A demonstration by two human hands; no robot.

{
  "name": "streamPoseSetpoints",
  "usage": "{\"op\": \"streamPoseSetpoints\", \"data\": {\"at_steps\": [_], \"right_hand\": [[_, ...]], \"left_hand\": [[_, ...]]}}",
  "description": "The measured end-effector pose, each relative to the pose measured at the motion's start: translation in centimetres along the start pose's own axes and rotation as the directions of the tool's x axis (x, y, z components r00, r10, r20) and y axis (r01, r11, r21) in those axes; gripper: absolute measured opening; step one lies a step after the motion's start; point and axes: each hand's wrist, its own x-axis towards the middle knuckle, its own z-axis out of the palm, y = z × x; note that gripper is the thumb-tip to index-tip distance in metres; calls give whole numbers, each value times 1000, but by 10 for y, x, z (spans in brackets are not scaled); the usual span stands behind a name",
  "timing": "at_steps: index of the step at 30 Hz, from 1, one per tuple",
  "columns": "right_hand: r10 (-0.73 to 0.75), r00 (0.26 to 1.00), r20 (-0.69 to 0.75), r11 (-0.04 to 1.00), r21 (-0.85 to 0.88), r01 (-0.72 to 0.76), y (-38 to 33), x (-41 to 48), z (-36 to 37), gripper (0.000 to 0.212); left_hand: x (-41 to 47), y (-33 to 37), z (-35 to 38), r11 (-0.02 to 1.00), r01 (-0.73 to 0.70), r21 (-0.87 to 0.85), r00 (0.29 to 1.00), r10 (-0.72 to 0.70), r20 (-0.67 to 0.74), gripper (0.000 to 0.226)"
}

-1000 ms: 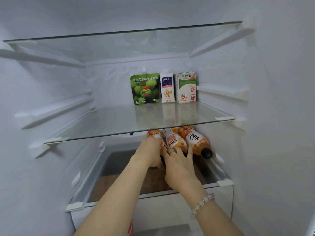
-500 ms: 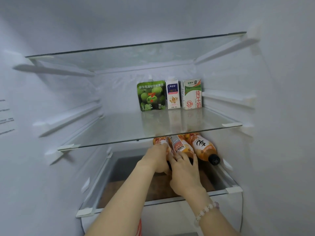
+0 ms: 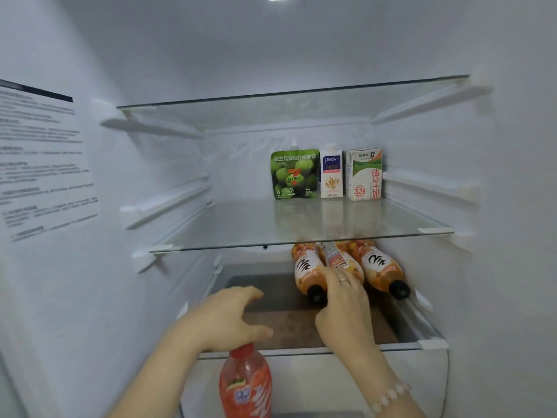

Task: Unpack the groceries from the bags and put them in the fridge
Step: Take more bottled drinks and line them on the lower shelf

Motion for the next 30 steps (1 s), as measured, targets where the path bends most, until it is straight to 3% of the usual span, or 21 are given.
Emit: {"op": "streamPoseSetpoints", "data": {"at_steps": [2,4,8,15,17,20,22,23,24,25,26,27,30], "right_hand": [[-54,998,-41,990,128,59,-7,-15,4,54],[-134,991,6,958,257,128,-16,-30,9,47],[-288,903,320,883,454,121,-27,-56,15,39],[-281,832,479,890,455,38,-34,-79,21,63],[-240,850,468,897,441,10,-37,-83,23,65],[-167,919,357,839,541,-57,-44,-100,20,51],[-206,864,459,799,589,-122,-39,-127,12,88],[-167,882,441,781,605,-155,-34,-129,15,101],[-147,907,395,774,616,-143,-33,-128,13,99],[-196,915,352,759,646,-85,-36,-127,3,82],[-216,922,322,760,648,-49,-46,-122,-12,50],[-237,914,330,764,645,-35,-55,-111,-25,31],[-421,845,330,693,718,65,-70,-92,-57,59]], "left_hand": [[-14,-6,10,997,49,-53,999,-50,-20,70],[-24,-9,18,991,88,-102,995,-92,-40,67],[-37,-8,26,994,72,-82,993,-79,-91,34],[-53,-8,31,989,48,-142,987,-69,-143,22],[-56,-4,30,993,34,-109,987,-51,-156,22],[-69,4,24,999,2,-44,997,-6,-83,23],[-79,14,17,1000,-17,12,999,18,-31,21],[-85,19,13,999,-34,37,999,35,-27,21],[-91,24,7,997,-53,51,998,55,-40,21],[-97,27,-1,996,-77,55,995,80,-64,22],[-103,29,-10,993,-104,49,990,108,-95,24],[-108,30,-20,991,-130,34,983,133,-130,28],[-120,31,-50,974,-225,-20,946,214,-245,44]]}}
